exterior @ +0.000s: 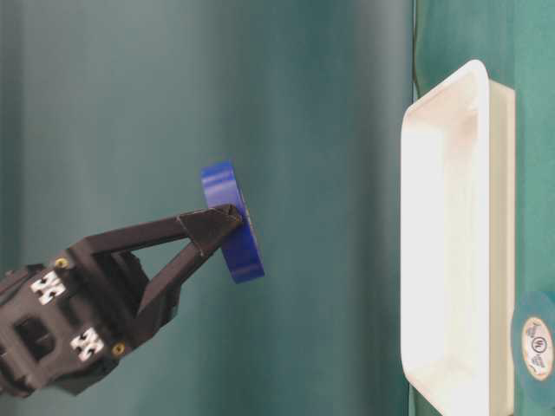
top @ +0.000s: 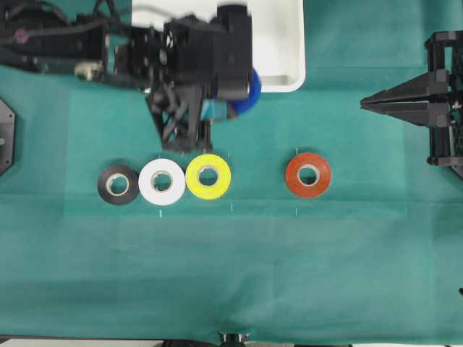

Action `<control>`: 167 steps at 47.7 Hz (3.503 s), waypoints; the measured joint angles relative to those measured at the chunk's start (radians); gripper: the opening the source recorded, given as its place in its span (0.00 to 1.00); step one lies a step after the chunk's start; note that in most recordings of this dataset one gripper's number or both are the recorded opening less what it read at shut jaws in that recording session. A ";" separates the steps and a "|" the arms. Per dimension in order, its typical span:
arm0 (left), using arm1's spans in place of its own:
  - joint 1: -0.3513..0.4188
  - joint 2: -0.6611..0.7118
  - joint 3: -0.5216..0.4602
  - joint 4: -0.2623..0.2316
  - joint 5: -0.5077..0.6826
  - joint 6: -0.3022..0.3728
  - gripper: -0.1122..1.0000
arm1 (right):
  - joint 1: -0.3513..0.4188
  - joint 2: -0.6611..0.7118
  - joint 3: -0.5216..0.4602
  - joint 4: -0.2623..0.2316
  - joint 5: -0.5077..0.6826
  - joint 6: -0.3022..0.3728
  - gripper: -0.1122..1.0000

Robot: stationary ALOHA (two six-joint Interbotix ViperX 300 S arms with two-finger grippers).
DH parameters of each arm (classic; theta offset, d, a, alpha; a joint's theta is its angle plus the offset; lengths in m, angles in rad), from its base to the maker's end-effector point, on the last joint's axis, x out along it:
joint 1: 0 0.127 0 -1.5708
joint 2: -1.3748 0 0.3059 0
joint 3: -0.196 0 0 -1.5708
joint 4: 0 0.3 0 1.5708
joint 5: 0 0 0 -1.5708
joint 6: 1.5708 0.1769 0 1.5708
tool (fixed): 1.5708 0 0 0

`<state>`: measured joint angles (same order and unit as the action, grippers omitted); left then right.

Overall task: Pick up the tape from a random location and place it into the white case.
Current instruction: 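Lift the blue tape roll upward with the left gripper, then carry the blue tape roll over the white tray with the left gripper, then lower the roll into the tray and open the left gripper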

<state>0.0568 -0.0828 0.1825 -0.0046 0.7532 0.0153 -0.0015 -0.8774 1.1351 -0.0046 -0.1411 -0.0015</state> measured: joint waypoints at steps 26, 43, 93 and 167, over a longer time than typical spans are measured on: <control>0.178 -0.006 0.000 0.000 0.002 0.029 0.32 | 0.000 0.000 0.000 0.000 0.000 0.000 0.10; 0.184 -0.005 0.000 0.000 0.000 0.029 0.32 | 0.002 0.000 0.000 0.000 0.000 0.000 0.10; 0.270 0.195 0.169 0.002 -0.255 0.031 0.32 | 0.000 0.014 0.000 0.000 -0.002 -0.002 0.10; 0.282 0.319 0.193 0.000 -0.345 0.025 0.88 | 0.002 0.028 0.000 0.000 -0.002 -0.003 0.10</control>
<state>0.3390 0.2362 0.3758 -0.0046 0.4080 0.0399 0.0000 -0.8498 1.1351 -0.0046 -0.1427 -0.0046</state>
